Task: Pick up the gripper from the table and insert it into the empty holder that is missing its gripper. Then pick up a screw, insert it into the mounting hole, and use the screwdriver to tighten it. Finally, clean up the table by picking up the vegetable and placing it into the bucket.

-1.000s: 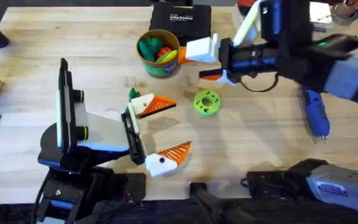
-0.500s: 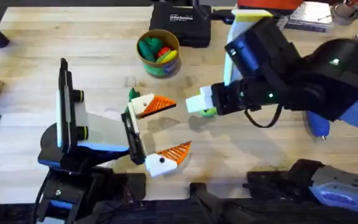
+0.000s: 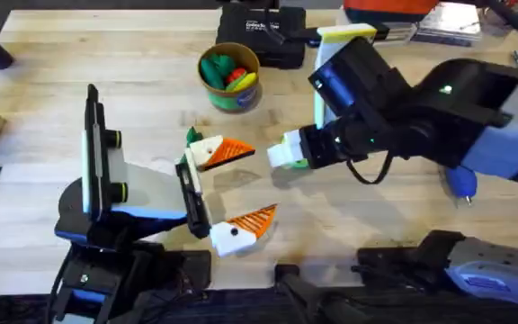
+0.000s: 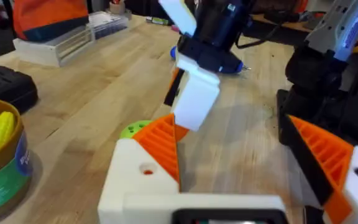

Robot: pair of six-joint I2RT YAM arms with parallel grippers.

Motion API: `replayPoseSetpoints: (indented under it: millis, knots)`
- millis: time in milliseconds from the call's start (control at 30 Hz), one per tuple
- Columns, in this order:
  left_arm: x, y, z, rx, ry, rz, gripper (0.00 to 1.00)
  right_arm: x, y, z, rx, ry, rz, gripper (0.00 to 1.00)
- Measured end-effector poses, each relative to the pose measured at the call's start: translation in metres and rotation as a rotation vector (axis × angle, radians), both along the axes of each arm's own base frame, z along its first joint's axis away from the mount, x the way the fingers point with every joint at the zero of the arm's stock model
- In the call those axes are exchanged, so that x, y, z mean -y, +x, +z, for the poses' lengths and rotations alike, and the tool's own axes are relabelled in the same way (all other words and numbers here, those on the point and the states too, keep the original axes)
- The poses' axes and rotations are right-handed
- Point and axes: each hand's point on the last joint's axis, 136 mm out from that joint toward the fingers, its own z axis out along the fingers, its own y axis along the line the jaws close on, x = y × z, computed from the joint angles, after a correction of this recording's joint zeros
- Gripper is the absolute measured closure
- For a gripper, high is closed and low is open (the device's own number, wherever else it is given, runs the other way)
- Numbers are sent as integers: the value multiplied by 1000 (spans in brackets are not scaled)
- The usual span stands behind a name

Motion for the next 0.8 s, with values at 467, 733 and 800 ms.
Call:
replayPoseSetpoints:
  millis: [467,733,800]
  knots:
    - [0,0,0,0,0,0,15,1,-5,-42,-88,-130,91,7]
    - [0,0,0,0,0,0,16,-3,-2,-40,-48,-164,174,214]
    - [0,0,0,0,0,0,16,-3,0,-40,-38,-170,179,316]
